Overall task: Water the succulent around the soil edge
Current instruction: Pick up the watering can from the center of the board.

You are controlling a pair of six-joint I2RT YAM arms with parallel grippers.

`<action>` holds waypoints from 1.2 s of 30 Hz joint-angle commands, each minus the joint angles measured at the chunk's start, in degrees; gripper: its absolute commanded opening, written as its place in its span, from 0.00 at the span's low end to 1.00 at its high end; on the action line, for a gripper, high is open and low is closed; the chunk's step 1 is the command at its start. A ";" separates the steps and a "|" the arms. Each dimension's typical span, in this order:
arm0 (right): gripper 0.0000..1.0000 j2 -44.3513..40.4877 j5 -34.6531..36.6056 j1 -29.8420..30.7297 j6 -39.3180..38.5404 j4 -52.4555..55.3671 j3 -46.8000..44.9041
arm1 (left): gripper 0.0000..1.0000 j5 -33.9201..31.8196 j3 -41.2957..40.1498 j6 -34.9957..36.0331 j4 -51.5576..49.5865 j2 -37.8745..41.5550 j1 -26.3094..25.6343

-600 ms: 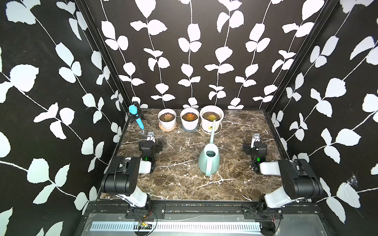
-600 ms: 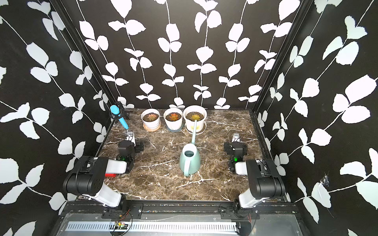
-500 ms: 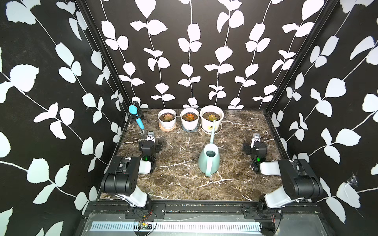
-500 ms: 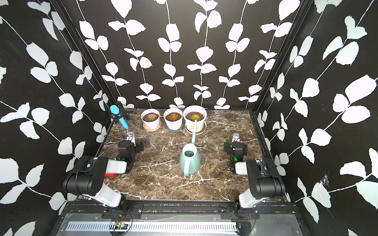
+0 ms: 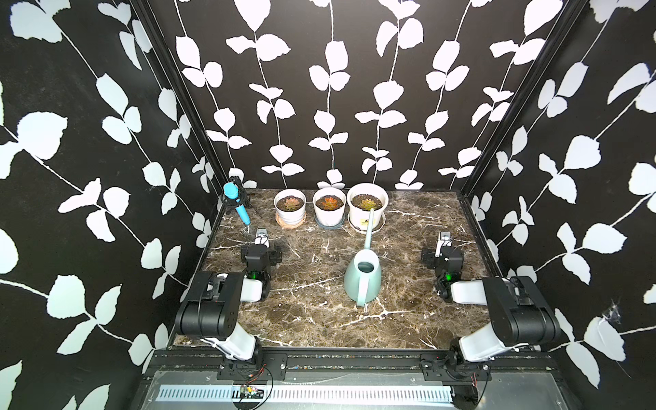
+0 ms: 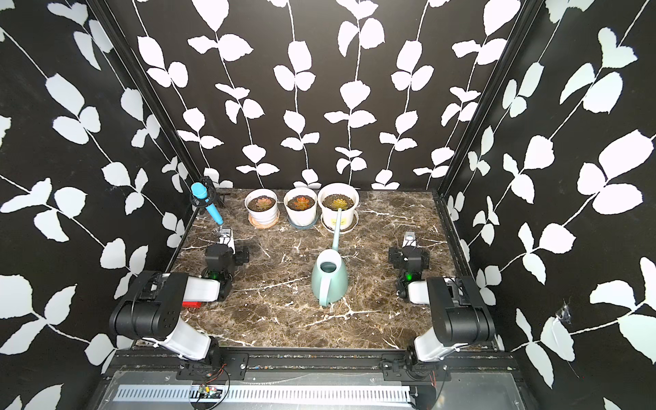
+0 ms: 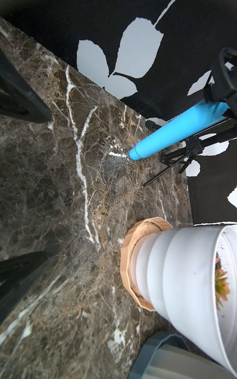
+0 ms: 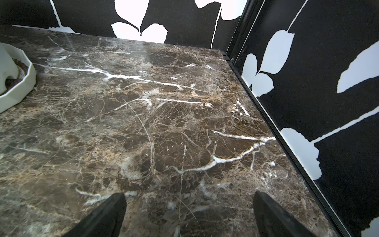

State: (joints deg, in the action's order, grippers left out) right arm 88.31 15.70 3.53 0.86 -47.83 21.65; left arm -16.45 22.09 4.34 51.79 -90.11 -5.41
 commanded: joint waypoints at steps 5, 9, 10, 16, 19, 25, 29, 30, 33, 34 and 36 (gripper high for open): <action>0.99 -0.64 -0.06 -0.02 0.53 -1.65 0.68 | 0.99 0.45 0.12 0.15 0.45 1.25 0.24; 0.99 -0.69 -0.06 -0.07 0.46 -1.56 0.78 | 0.99 0.45 0.10 0.19 0.45 1.31 0.22; 0.99 -0.81 -0.06 -0.04 0.54 -1.57 0.65 | 0.99 0.44 0.08 0.18 0.41 1.41 0.23; 0.99 -9.90 16.23 2.70 3.67 14.87 6.41 | 0.99 -1.84 6.06 2.12 -19.40 12.22 -1.05; 0.99 -18.35 20.09 1.25 14.80 33.31 13.66 | 0.99 -7.69 11.58 -0.47 -33.43 20.65 -0.92; 0.99 -27.23 -13.67 -2.31 20.24 66.14 30.52 | 0.99 -0.74 11.94 -4.95 -44.50 37.02 -0.92; 0.94 -33.20 -7.35 10.87 19.96 83.50 38.04 | 0.99 5.10 11.68 -8.21 -51.15 44.69 -1.01; 0.92 -34.75 -6.06 14.52 21.15 86.33 38.81 | 0.99 6.25 11.42 -8.92 -51.58 45.96 -1.01; 0.80 -40.19 -6.77 23.56 29.50 93.76 37.91 | 0.99 10.91 10.85 -9.80 -51.46 47.66 -1.06; 0.76 -42.09 -7.13 26.60 32.76 95.70 36.92 | 0.99 12.17 10.91 -9.43 -51.71 47.63 -1.35; 0.73 -44.16 -7.10 32.12 37.93 98.69 35.49 | 0.99 12.05 11.18 -9.16 -52.42 47.42 -2.59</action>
State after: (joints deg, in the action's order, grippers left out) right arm 47.40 9.28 28.82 27.05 36.60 58.87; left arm -9.02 33.98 -3.53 3.99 -41.89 -6.50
